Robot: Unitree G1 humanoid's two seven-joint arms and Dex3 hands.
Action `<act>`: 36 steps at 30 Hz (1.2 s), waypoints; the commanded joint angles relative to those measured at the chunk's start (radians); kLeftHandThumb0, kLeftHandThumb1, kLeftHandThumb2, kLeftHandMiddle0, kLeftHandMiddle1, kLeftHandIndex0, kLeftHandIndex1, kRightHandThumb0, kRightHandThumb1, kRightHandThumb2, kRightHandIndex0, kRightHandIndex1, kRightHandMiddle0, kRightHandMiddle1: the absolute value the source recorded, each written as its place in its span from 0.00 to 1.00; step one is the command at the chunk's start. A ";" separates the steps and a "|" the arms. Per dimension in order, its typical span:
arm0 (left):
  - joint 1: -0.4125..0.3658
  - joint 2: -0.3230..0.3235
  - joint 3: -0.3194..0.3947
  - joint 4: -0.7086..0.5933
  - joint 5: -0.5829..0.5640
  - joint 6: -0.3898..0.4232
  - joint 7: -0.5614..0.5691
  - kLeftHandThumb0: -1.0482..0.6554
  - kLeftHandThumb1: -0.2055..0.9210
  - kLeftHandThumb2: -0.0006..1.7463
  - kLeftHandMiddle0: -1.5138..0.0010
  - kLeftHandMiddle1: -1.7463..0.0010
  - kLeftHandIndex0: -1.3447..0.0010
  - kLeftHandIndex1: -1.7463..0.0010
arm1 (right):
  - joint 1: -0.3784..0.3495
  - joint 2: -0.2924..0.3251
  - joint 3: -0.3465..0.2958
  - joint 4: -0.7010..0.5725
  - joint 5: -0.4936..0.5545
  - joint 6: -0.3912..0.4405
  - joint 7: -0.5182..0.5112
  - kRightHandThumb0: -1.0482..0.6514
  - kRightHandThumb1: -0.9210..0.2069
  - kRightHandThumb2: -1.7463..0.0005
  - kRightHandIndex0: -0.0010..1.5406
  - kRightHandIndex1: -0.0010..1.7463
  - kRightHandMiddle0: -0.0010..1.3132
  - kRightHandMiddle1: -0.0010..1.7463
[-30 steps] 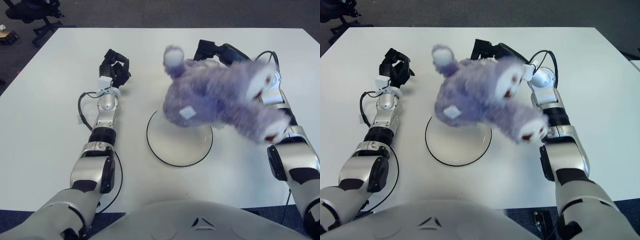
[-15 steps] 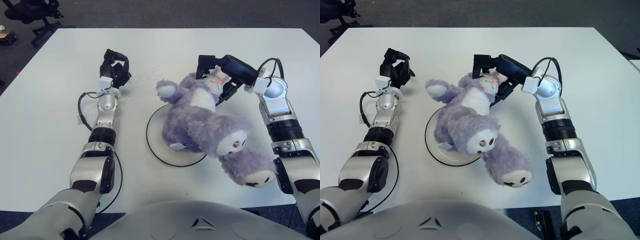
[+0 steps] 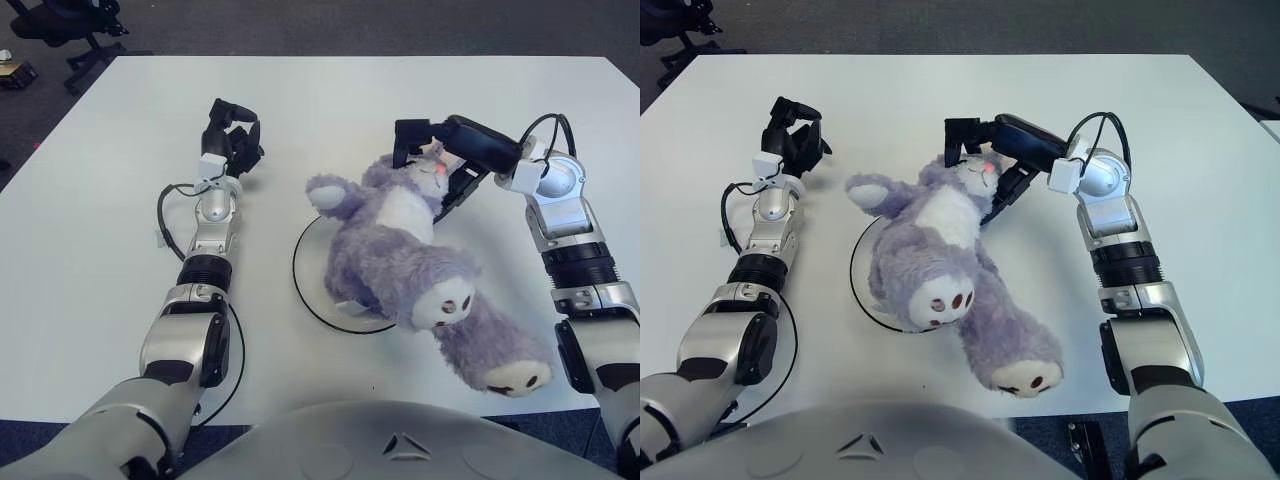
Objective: Put the doll into the plate.
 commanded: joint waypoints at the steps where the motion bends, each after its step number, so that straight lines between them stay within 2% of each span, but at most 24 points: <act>1: 0.013 -0.001 -0.005 0.001 0.002 -0.007 -0.010 0.41 1.00 0.22 0.44 0.00 0.74 0.08 | 0.012 -0.018 -0.003 -0.032 0.032 0.039 0.021 0.58 0.21 0.66 0.43 0.80 0.36 0.86; 6: 0.013 -0.002 -0.007 -0.002 0.003 -0.003 -0.012 0.41 1.00 0.22 0.44 0.00 0.74 0.08 | 0.014 -0.022 -0.007 -0.043 0.050 0.063 0.043 0.61 0.25 0.62 0.43 0.76 0.34 0.85; 8: 0.014 -0.004 -0.010 -0.005 0.004 0.002 -0.014 0.41 1.00 0.21 0.44 0.00 0.74 0.08 | 0.013 -0.027 -0.009 -0.046 0.082 0.078 0.071 0.61 0.10 0.79 0.41 0.67 0.37 0.84; 11: 0.014 -0.005 -0.013 -0.008 0.005 0.007 -0.014 0.41 1.00 0.21 0.44 0.00 0.74 0.08 | 0.011 -0.031 -0.012 -0.053 0.121 0.103 0.105 0.61 0.03 0.87 0.40 0.63 0.39 0.83; 14: 0.015 -0.006 -0.016 -0.012 0.006 0.011 -0.014 0.41 1.00 0.21 0.44 0.00 0.74 0.08 | 0.008 -0.036 -0.014 -0.065 0.150 0.139 0.135 0.61 0.01 0.90 0.41 0.62 0.38 0.83; 20: 0.016 -0.005 -0.018 -0.014 0.005 0.013 -0.014 0.41 1.00 0.21 0.44 0.00 0.74 0.09 | 0.010 -0.033 -0.021 -0.074 0.154 0.156 0.148 0.61 0.00 0.91 0.41 0.62 0.37 0.82; 21: 0.018 -0.005 -0.021 -0.018 0.007 0.018 -0.015 0.41 1.00 0.21 0.44 0.00 0.74 0.09 | 0.007 -0.037 -0.020 -0.080 0.171 0.186 0.164 0.61 0.00 0.91 0.41 0.62 0.37 0.82; 23: 0.019 -0.004 -0.026 -0.023 0.011 0.027 -0.017 0.41 1.00 0.21 0.44 0.00 0.74 0.09 | 0.003 -0.043 -0.019 -0.087 0.193 0.224 0.186 0.54 0.00 0.88 0.38 0.52 0.36 0.83; 24: 0.020 -0.003 -0.027 -0.026 0.013 0.030 -0.018 0.41 1.00 0.21 0.44 0.00 0.74 0.09 | 0.002 -0.043 -0.019 -0.087 0.201 0.233 0.196 0.49 0.00 0.86 0.36 0.40 0.34 0.84; 25: 0.020 -0.003 -0.028 -0.028 0.013 0.033 -0.019 0.41 1.00 0.21 0.44 0.00 0.74 0.09 | 0.002 -0.042 -0.020 -0.088 0.203 0.235 0.201 0.46 0.00 0.86 0.34 0.28 0.30 0.66; 26: 0.020 -0.003 -0.029 -0.030 0.014 0.036 -0.019 0.41 1.00 0.21 0.44 0.00 0.74 0.09 | 0.002 -0.039 -0.022 -0.086 0.209 0.234 0.208 0.45 0.00 0.87 0.34 0.23 0.31 0.57; 28: 0.022 -0.003 -0.030 -0.034 0.014 0.041 -0.020 0.41 1.00 0.21 0.44 0.00 0.74 0.09 | 0.000 -0.023 -0.026 -0.074 0.233 0.213 0.230 0.42 0.00 0.83 0.31 0.09 0.32 0.30; 29: 0.022 -0.003 -0.031 -0.035 0.014 0.043 -0.021 0.41 1.00 0.21 0.44 0.00 0.74 0.09 | -0.001 -0.012 -0.028 -0.064 0.247 0.195 0.241 0.41 0.00 0.82 0.29 0.06 0.32 0.21; 32: 0.023 -0.003 -0.032 -0.039 0.014 0.048 -0.021 0.41 1.00 0.21 0.44 0.00 0.74 0.09 | -0.004 0.005 -0.032 -0.046 0.267 0.169 0.260 0.39 0.00 0.76 0.24 0.02 0.28 0.09; 36: 0.024 -0.003 -0.034 -0.042 0.013 0.053 -0.021 0.41 1.00 0.21 0.43 0.00 0.74 0.09 | -0.008 0.006 -0.030 -0.038 0.273 0.173 0.276 0.38 0.00 0.74 0.21 0.00 0.24 0.03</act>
